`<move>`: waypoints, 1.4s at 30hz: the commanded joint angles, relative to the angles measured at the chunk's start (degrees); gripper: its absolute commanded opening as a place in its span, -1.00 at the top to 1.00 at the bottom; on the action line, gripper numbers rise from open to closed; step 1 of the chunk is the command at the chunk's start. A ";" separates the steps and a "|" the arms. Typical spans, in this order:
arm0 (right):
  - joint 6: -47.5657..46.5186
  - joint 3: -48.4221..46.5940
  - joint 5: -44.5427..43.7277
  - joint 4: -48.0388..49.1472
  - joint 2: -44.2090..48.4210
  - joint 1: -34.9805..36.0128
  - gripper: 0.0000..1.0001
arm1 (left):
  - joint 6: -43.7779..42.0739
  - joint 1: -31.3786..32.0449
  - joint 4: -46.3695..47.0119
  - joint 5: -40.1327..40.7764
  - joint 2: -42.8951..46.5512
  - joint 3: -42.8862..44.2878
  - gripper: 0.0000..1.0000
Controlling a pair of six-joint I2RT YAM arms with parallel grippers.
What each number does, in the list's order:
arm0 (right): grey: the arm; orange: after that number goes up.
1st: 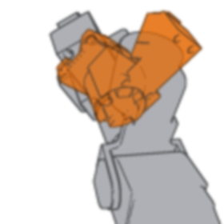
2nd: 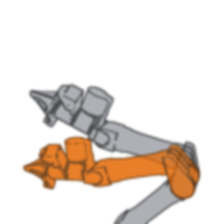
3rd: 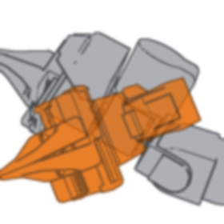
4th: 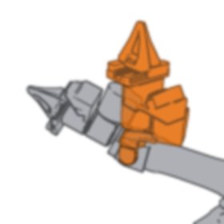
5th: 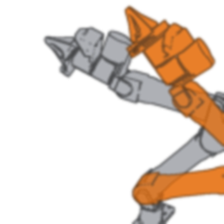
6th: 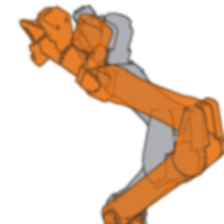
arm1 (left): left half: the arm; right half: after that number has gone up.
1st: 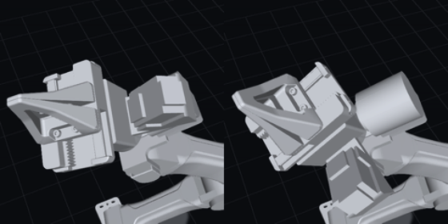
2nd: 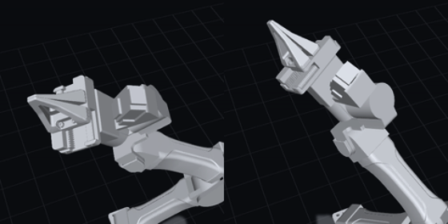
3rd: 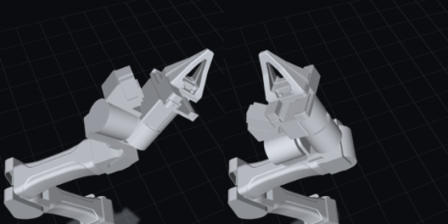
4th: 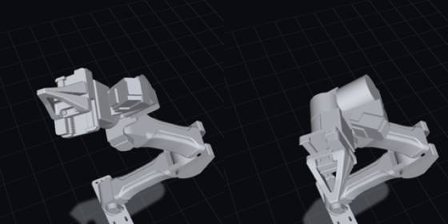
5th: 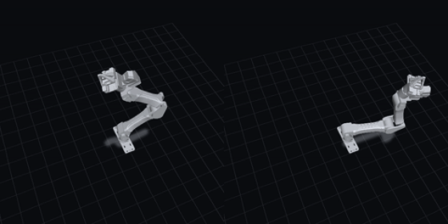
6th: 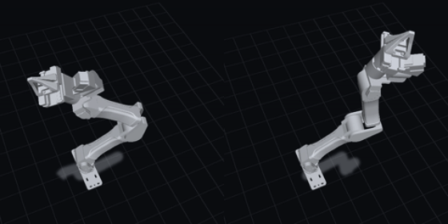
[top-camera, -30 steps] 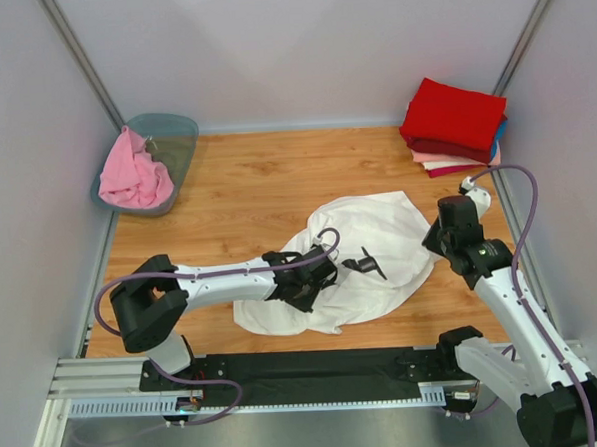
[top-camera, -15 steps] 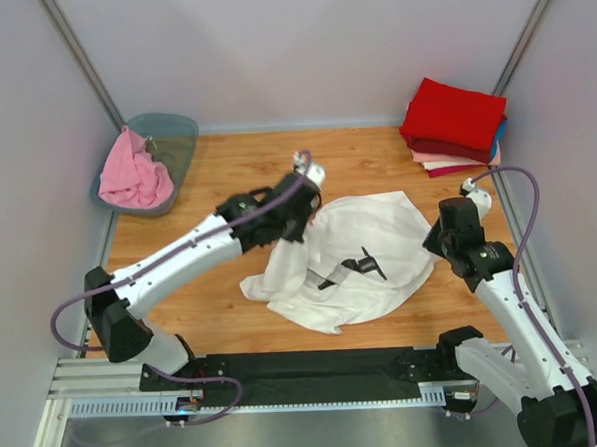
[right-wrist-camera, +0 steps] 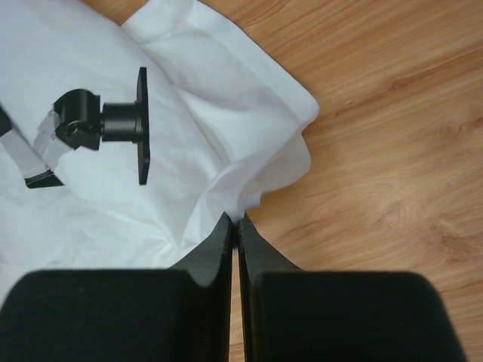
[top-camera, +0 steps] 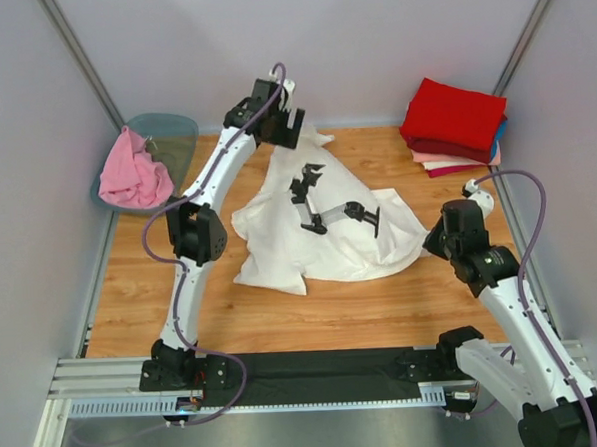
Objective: Fold and stack the t-shirts
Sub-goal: Flatten the tshirt out
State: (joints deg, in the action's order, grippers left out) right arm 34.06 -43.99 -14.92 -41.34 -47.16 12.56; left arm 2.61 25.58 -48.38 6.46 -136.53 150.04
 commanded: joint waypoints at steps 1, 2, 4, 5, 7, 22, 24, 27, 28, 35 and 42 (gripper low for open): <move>0.65 -1.02 0.33 -0.14 1.01 -0.25 0.99 | 3.09 -0.01 -1.82 -5.23 5.02 -11.52 -0.99; 0.65 -0.75 0.15 0.29 0.67 -0.25 0.99 | 4.32 0.08 -0.50 -4.53 10.35 -15.87 -0.99; 0.83 -0.66 0.15 0.91 -0.21 -0.25 0.99 | 8.01 0.34 1.01 -2.95 18.79 -26.31 -0.99; 0.74 -0.75 0.06 1.09 -0.56 -0.34 0.99 | 9.15 0.87 1.09 -1.29 21.71 -29.59 -0.99; 0.48 -0.93 -0.28 1.61 -1.18 -0.34 0.99 | 11.62 1.75 1.36 0.74 31.35 -40.10 -0.99; 0.39 0.83 1.82 5.57 -3.82 -0.25 0.99 | 32.70 1.67 20.06 2.51 74.64 -104.90 -0.95; 0.56 0.75 2.70 5.66 -3.91 -0.25 0.99 | 35.52 0.79 25.07 2.68 76.85 -109.15 -0.95; 0.22 1.09 3.58 5.48 -3.47 -0.34 0.99 | 37.19 -0.18 28.51 3.03 77.12 -113.47 -0.91; 0.13 1.27 3.58 5.40 -3.21 -0.34 0.99 | 37.46 -0.27 29.21 3.12 76.94 -114.69 -0.90; 0.04 2.24 3.40 5.22 -2.85 -0.34 0.99 | 39.49 -1.15 35.98 2.86 71.23 -118.40 -0.76; -0.58 1.54 2.18 4.17 -2.85 -0.34 0.99 | 41.42 -1.15 34.67 1.98 68.06 -118.83 -0.55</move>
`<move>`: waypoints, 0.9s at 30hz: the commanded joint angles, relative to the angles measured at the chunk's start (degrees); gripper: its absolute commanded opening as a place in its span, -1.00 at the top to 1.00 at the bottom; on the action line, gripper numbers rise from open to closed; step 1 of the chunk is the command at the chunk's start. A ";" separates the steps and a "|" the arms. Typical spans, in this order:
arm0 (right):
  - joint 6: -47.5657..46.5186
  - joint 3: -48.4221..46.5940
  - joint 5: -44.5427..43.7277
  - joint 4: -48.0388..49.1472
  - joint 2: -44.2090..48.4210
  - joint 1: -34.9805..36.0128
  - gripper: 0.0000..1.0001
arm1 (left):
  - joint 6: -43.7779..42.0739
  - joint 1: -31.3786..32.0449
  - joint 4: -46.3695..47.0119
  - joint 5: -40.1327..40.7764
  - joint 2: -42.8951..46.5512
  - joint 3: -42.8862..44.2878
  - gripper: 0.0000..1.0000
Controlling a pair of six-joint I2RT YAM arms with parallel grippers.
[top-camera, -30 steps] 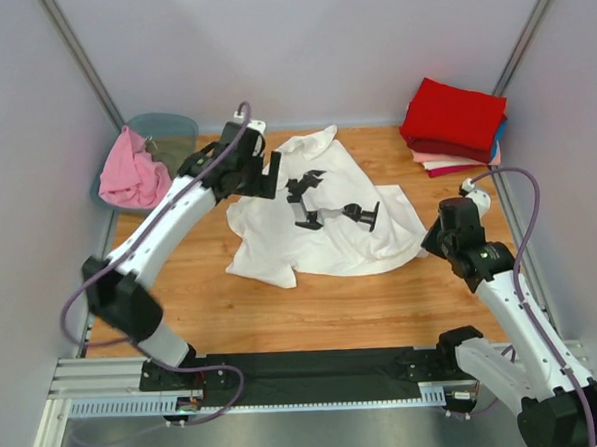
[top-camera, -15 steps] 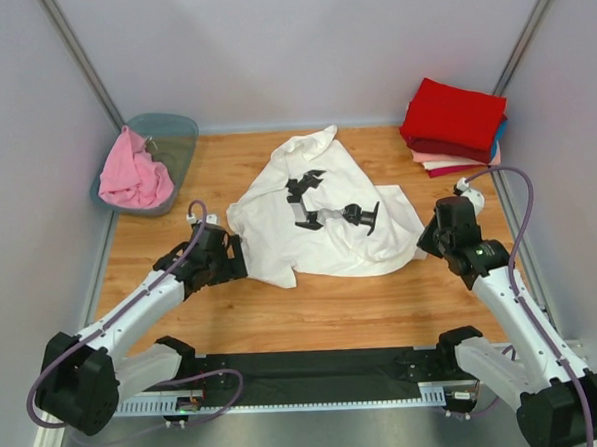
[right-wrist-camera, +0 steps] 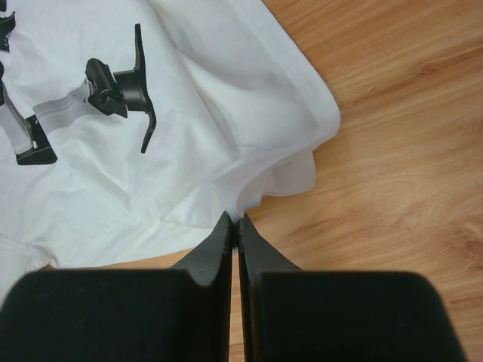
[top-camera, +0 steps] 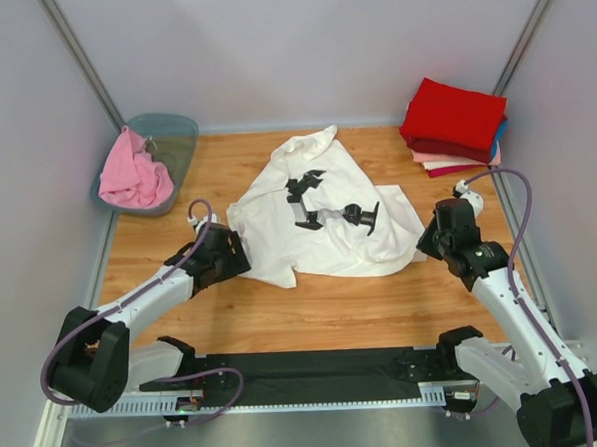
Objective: Fold and stack the t-shirts
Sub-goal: Flatten the tshirt out
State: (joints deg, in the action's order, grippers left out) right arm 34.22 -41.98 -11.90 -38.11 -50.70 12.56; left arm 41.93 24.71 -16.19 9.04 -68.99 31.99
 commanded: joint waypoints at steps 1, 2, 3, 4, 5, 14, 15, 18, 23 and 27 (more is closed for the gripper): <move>-0.82 -0.47 -1.10 0.84 0.86 -0.34 0.99 | 2.10 -0.28 2.82 -0.60 1.13 -1.92 -0.50; -0.82 -0.39 -1.28 0.93 0.78 -0.25 0.99 | 1.93 -0.28 3.43 -0.34 1.31 -2.45 -0.47; -0.82 -0.30 -1.28 1.10 0.86 -0.34 0.99 | 2.01 -0.28 3.96 -0.34 1.32 -3.50 -0.45; -0.99 -0.21 -1.37 1.45 0.69 -0.34 0.99 | 1.84 -0.28 4.49 -0.34 0.97 -3.77 -0.35; -0.91 -0.21 -1.46 1.54 0.43 -0.34 0.99 | 1.66 -0.28 5.45 -0.86 0.70 -4.04 -0.28; -1.26 -1.79 -1.99 1.19 -0.54 -0.34 0.99 | -0.97 -0.28 8.01 -0.34 -2.20 -2.81 0.42; -1.17 -1.79 -2.07 1.28 -0.63 -0.34 0.99 | -1.24 -0.28 8.10 -0.16 -2.37 -2.02 0.52; -1.26 -2.84 -2.16 0.32 -0.72 -0.34 0.99 | -2.90 -0.19 7.57 -0.77 -1.68 0.26 1.00; -1.61 -8.02 -3.48 -3.20 1.39 -0.34 0.99 | -5.54 1.92 1.78 1.50 7.98 2.90 1.00; -1.43 -12.42 -3.30 -6.09 3.94 -0.34 0.99 | -7.04 2.54 -5.51 2.30 19.30 7.73 1.00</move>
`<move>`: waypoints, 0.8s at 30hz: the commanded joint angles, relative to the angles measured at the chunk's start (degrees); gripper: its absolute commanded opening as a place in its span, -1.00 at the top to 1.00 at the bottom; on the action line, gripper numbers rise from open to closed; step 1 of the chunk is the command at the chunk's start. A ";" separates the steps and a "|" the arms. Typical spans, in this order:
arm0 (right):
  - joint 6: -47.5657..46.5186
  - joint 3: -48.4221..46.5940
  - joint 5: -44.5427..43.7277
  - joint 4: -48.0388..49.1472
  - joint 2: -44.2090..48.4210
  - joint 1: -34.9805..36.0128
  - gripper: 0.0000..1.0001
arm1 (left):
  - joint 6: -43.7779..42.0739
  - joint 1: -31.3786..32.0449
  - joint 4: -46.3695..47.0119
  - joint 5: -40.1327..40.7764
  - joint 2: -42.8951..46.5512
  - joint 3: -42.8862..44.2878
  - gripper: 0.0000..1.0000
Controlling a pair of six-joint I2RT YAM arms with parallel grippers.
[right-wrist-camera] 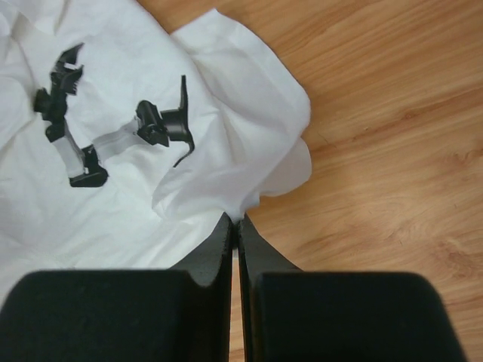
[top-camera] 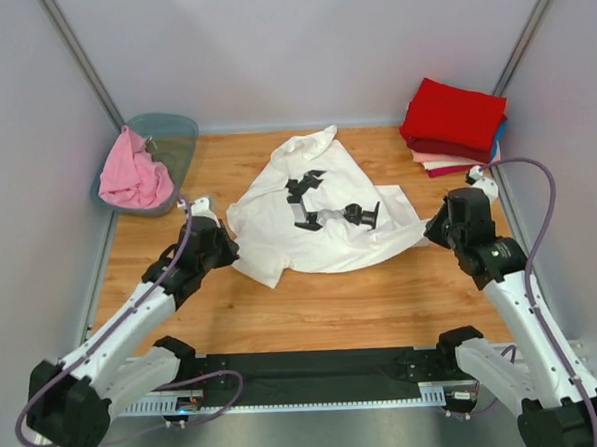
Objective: Fold and stack the t-shirts
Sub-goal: Flatten the tshirt out
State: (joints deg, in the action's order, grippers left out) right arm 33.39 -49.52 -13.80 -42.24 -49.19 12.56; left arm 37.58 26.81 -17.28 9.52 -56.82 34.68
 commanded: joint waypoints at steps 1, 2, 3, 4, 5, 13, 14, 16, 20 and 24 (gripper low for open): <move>-0.52 -6.02 -1.23 -2.49 2.69 -0.34 0.99 | -3.04 0.44 -7.48 1.73 8.81 6.44 1.00; -0.60 -8.12 -1.23 -3.02 2.96 -0.34 0.99 | -4.26 0.70 -9.33 1.91 10.48 8.11 1.00; -0.86 -9.71 -1.49 -4.24 3.31 -0.34 0.99 | -5.23 0.79 -10.92 2.26 13.20 11.87 1.00; -1.13 -11.37 -1.58 -5.30 3.40 -0.34 0.99 | -6.63 0.79 -14.50 3.30 14.18 14.17 1.00; -1.30 -15.48 -1.93 -6.53 3.57 -0.34 0.99 | -8.04 0.79 -16.54 4.36 14.80 19.67 1.00; -3.59 -33.08 -3.16 -13.04 6.47 -0.34 0.99 | -19.91 0.79 -26.75 6.22 16.92 48.09 1.00; -4.03 -34.75 -3.51 -13.74 7.00 -0.25 0.99 | -20.70 0.79 -26.67 5.26 16.31 53.69 1.00; -4.47 -39.14 -5.00 -14.54 7.70 -0.34 0.99 | -23.76 0.79 -25.01 0.36 15.51 58.55 1.00; -5.87 -46.27 -6.67 -14.71 9.99 -0.34 0.99 | -27.81 0.79 -24.12 -8.45 11.21 72.94 1.00; -7.19 -52.95 -7.73 -16.30 7.36 -0.34 0.99 | -29.85 0.79 -21.49 -12.25 6.13 80.36 1.00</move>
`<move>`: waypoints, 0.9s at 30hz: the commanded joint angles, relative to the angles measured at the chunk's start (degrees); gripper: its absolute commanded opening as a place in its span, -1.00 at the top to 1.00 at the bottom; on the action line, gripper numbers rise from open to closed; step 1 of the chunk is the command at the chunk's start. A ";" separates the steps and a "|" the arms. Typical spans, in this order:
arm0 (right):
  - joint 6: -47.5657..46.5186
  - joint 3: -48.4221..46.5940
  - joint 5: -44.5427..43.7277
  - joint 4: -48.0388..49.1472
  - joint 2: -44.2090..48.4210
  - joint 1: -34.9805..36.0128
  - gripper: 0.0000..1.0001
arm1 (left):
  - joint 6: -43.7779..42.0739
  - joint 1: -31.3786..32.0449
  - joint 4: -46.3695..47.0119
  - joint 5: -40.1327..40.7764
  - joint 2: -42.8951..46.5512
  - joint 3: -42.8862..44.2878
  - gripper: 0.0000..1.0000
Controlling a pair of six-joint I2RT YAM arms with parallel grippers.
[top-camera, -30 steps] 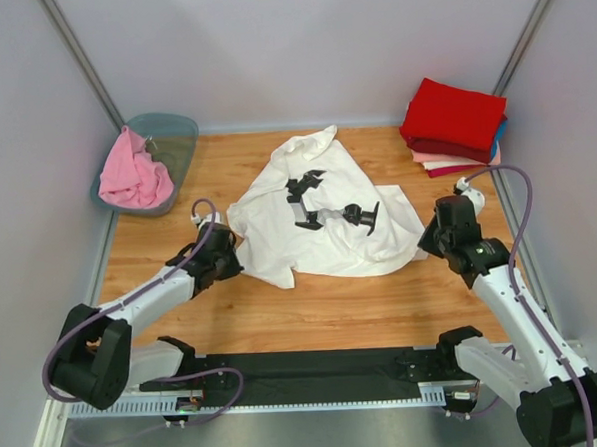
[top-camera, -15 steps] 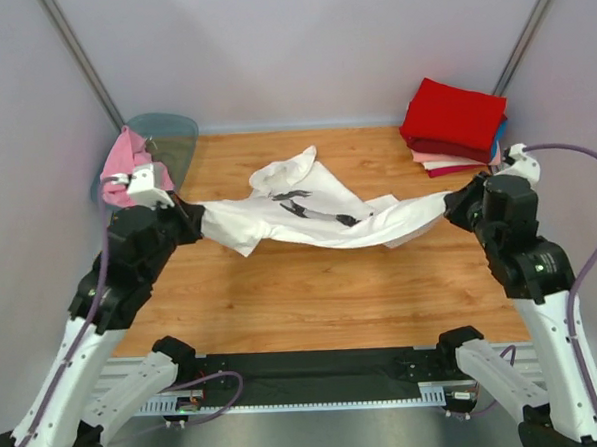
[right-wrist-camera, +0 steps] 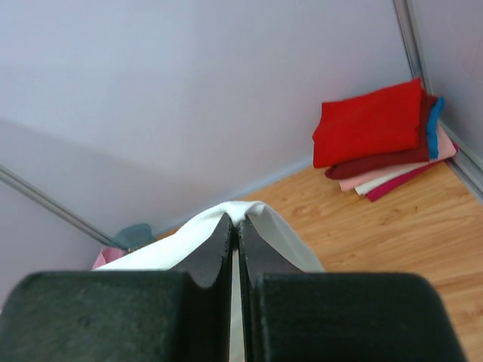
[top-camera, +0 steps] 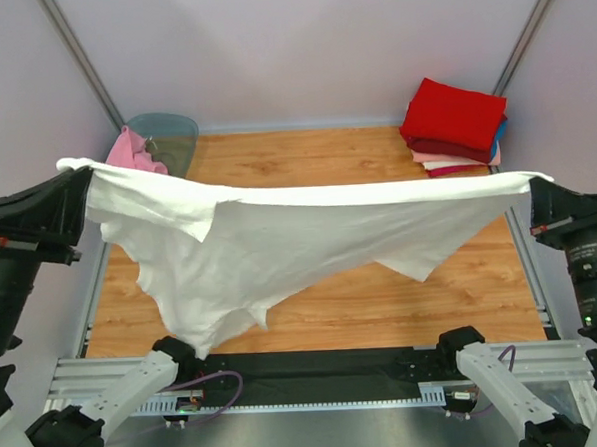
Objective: Fold and stack the t-shirts
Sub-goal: Flatten the tshirt out
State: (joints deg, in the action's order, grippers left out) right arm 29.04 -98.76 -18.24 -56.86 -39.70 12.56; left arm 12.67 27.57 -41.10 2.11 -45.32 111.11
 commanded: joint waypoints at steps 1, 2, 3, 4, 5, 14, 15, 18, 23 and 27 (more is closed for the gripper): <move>-3.11 -4.24 -3.90 -1.41 -3.09 -0.34 0.99 | -5.28 0.03 1.99 -3.79 -7.13 5.85 1.00; -3.28 -5.03 -4.34 -1.15 -5.71 -0.34 0.99 | -6.07 0.03 1.38 -3.52 -9.24 10.31 1.00; -3.55 -5.13 -4.87 -0.19 -7.22 -0.34 0.99 | -6.60 0.03 -1.15 -3.52 -14.48 13.05 1.00; -3.55 -5.21 -5.05 0.25 -9.06 -0.43 0.99 | -6.78 0.03 -2.57 -3.69 -17.40 15.60 1.00; -3.64 -5.48 -5.14 0.43 -13.34 -0.34 0.99 | -6.78 0.03 -3.97 -3.43 -20.39 20.24 1.00; -2.49 -14.24 7.03 0.27 -60.66 -7.96 0.50 | 7.28 -19.04 -15.48 -15.02 -68.92 29.66 0.53; -2.58 -21.58 13.08 -4.61 -65.54 -8.60 -0.17 | 7.63 -21.05 -20.46 -19.73 -74.33 32.65 0.17; -5.56 -29.82 10.10 -12.04 -76.31 -7.20 -1.00 | 5.45 -21.16 -30.50 -20.32 -88.26 45.42 -0.80; -5.13 -15.95 10.76 -0.73 -67.54 -6.76 -1.00 | 4.73 -18.70 -12.37 -14.59 -70.93 13.64 -0.99; -4.87 -8.57 12.17 1.92 -62.79 -5.97 -1.00 | 3.95 -18.17 -11.45 -11.00 -65.87 9.04 -0.99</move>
State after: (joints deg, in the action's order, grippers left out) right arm 24.95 -109.27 -7.64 -59.42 -112.71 5.91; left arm 17.37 8.34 -56.36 -11.00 -130.61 118.45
